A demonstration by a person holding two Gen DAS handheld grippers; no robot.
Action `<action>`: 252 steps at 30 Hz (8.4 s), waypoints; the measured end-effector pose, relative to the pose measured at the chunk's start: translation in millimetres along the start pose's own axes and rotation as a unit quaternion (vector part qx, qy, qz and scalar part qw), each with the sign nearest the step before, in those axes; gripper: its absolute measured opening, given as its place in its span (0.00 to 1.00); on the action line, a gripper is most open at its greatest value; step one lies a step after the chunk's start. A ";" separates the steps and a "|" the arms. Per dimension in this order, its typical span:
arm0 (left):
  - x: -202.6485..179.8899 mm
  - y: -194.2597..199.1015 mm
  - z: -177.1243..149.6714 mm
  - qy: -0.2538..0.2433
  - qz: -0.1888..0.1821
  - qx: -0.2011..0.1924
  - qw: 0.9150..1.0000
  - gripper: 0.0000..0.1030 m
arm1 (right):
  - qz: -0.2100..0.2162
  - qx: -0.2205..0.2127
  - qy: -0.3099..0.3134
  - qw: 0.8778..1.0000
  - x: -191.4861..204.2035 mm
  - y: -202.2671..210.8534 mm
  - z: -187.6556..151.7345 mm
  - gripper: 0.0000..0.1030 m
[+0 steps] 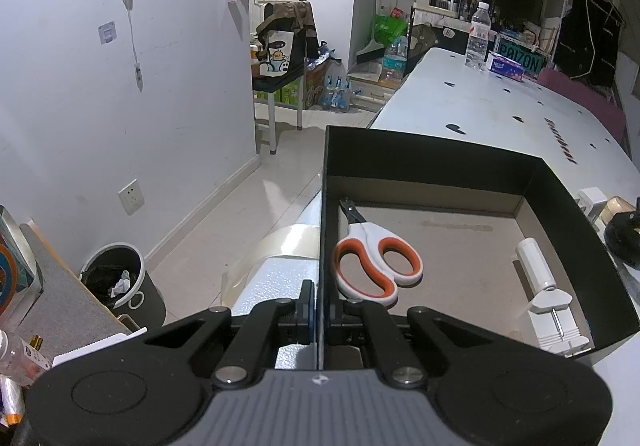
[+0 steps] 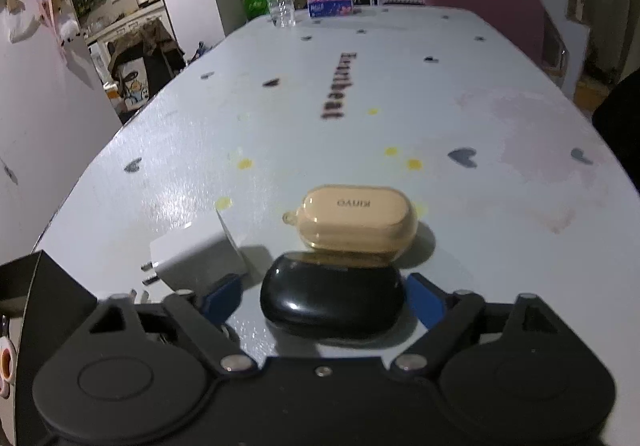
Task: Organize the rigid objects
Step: 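Move the right gripper to the black earbud case and grasp it, then lower the black earbud case into the black box and open the right gripper, then move the right gripper to the black smartwatch and grasp it, then carry the smartwatch into the black box and release it, then move the right gripper to the white round tape measure and grasp it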
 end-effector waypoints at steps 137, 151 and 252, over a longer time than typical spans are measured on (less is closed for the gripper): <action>-1.2 -2.3 0.5 0.001 0.002 0.011 1.000 0.04 | 0.141 -0.005 0.237 0.961 71.6 6.4 -30.6 0.44; -2.2 -3.4 0.4 -0.003 0.005 0.013 1.000 0.04 | 0.110 -0.003 0.192 0.975 69.0 41.4 -29.1 0.43; 5.9 -3.2 -6.3 0.008 -0.010 0.010 1.000 0.05 | 0.173 0.010 0.159 0.972 136.0 122.8 -50.5 0.99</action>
Point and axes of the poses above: each gripper's, at about its wrist camera, not at the fingertips, and y roughly against the way its jaws point, x to its left, z to its top, the point moved 5 cm from there along -y, roughly the way its jaws point, and after that the axes turned 1 degree about -y, right-handed, at the moved point
